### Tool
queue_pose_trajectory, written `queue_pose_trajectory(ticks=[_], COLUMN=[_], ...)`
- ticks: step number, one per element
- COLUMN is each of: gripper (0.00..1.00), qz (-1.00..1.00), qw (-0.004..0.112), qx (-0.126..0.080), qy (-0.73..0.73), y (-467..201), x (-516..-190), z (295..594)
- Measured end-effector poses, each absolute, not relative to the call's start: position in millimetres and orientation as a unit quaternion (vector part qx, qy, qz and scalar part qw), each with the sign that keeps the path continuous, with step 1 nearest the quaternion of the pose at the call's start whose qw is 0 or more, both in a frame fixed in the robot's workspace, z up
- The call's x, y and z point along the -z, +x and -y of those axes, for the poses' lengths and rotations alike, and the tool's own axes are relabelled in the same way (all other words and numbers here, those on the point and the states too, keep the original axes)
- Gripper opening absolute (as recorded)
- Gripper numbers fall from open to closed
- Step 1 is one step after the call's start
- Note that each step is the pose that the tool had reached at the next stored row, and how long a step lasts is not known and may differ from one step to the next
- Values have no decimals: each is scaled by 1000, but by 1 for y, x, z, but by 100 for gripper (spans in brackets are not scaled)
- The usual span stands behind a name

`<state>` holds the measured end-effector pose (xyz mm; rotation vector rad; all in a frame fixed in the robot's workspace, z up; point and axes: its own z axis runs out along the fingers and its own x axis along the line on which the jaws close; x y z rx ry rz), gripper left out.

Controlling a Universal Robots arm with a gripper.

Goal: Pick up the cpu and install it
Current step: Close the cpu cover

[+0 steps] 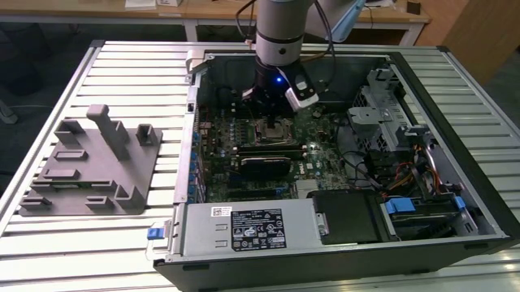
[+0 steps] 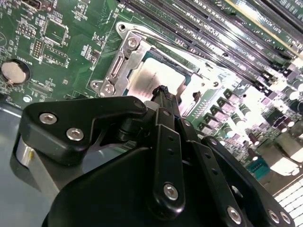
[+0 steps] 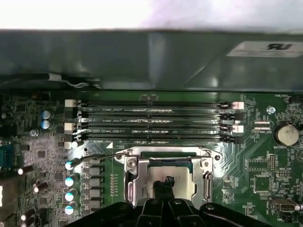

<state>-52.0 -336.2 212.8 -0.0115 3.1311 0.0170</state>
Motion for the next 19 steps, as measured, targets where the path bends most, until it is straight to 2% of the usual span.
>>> queue_pose_trajectory(ticks=[19], gripper=[11], qz=[-1000], qw=[5], qx=[-5], qy=[-28], y=[-68], x=[-206], z=[337])
